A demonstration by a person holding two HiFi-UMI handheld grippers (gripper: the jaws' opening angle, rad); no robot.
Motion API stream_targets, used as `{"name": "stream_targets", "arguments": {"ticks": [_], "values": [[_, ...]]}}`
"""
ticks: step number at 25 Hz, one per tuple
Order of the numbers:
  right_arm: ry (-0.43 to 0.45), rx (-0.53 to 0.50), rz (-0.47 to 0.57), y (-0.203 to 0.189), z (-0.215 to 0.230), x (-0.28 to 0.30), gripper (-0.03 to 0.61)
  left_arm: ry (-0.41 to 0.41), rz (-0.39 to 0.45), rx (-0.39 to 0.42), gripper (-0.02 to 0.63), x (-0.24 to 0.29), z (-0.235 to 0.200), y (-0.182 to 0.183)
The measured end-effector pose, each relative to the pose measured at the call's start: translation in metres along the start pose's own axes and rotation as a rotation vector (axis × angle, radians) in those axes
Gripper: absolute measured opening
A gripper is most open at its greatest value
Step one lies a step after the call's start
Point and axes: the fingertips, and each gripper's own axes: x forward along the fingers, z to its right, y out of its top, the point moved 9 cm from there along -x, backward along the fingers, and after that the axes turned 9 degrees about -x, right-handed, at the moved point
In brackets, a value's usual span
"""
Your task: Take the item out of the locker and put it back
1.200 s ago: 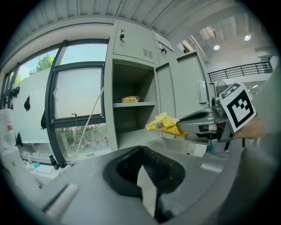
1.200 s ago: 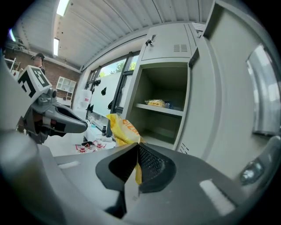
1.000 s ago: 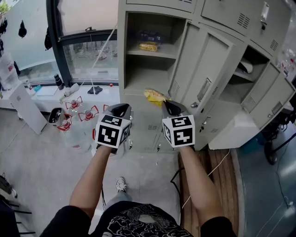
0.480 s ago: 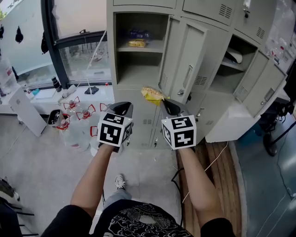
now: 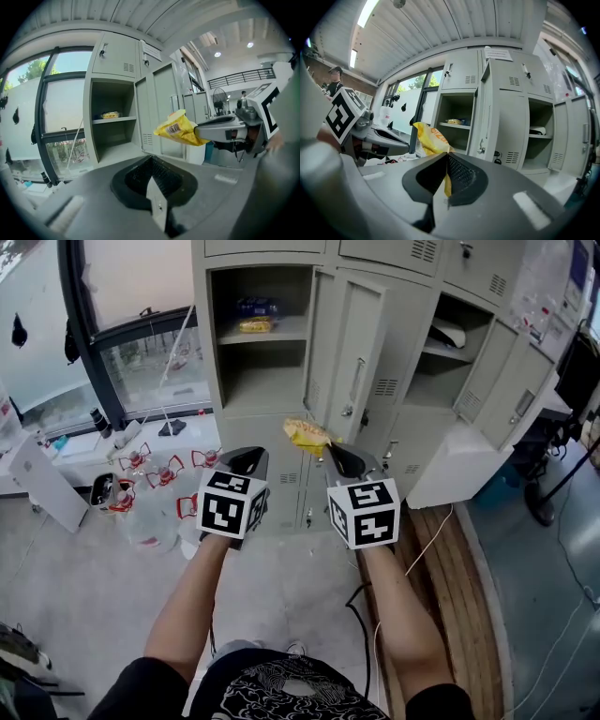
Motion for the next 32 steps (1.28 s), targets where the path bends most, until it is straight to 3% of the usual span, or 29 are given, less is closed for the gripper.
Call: {"name": "stream_targets", "arguments": {"ticks": [18, 32], "values": [[-0.327, 0.049, -0.109, 0.004, -0.039, -0.09, 0.026, -0.336, 0.003, 0.078, 0.0, -0.02, 0.025, -0.005], [-0.583, 0.092, -0.193, -0.008, -0.049, -0.171, 0.026, -0.581, 0.006, 0.131, 0.0, -0.022, 0.081, -0.01]]}}
